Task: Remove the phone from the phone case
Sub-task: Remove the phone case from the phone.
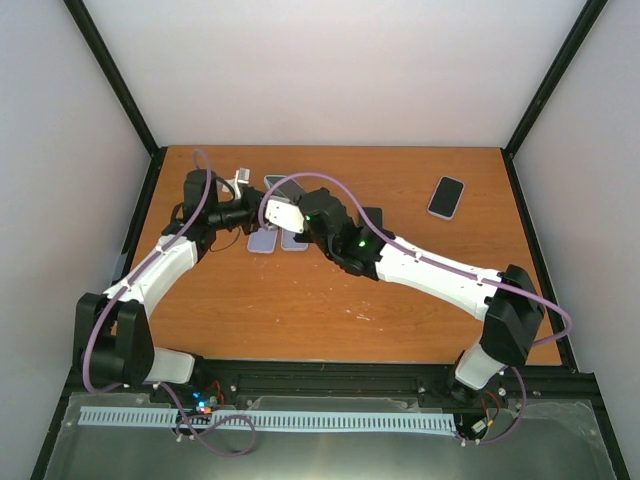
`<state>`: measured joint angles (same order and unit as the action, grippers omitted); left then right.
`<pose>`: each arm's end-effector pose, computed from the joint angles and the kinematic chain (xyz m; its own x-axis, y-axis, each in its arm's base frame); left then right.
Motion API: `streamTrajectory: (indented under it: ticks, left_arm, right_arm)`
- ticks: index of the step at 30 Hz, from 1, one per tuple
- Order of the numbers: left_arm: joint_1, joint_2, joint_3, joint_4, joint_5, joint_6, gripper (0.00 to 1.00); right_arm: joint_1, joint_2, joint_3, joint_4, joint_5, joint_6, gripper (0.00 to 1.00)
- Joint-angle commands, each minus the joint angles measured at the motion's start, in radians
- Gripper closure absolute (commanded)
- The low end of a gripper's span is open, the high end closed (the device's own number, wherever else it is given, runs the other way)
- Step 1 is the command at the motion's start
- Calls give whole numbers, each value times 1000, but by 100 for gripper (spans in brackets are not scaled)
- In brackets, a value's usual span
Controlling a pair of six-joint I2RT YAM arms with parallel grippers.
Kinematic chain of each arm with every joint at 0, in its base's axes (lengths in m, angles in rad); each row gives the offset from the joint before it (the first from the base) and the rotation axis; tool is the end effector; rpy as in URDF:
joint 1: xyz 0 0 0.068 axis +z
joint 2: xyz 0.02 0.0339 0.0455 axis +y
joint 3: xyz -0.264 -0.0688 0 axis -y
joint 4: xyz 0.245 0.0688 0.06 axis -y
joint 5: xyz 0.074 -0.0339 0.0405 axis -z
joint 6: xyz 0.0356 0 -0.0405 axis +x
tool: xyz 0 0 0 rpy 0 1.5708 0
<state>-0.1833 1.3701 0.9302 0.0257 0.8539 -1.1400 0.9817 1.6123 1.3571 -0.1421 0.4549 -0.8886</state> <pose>0.2938 -0.0818 0.2830 -0.8906 -0.4421 -0.1066 -0.0262 0.2839 -0.9585 0.2246 0.3080 0.3325 0.2695 -0.8517 -0.4494 -0.4959 0.2774 -0.8229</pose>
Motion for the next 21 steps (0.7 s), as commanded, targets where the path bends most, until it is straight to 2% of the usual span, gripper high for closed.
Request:
streamTrajectory:
  ticks: [1,13,21]
  left_arm:
    - [30,-3,18,-52,-90,62,99]
    - [42,-7,32,-95,-163,144,99]
    - [43,-24,63,-123,-196,274,99]
  right_arm:
    - [-26,-111,71,22,53,57,97]
    - [-29,-189,9,-21,35,55,97]
    - [-53,-231,-18,-36,26,75,97]
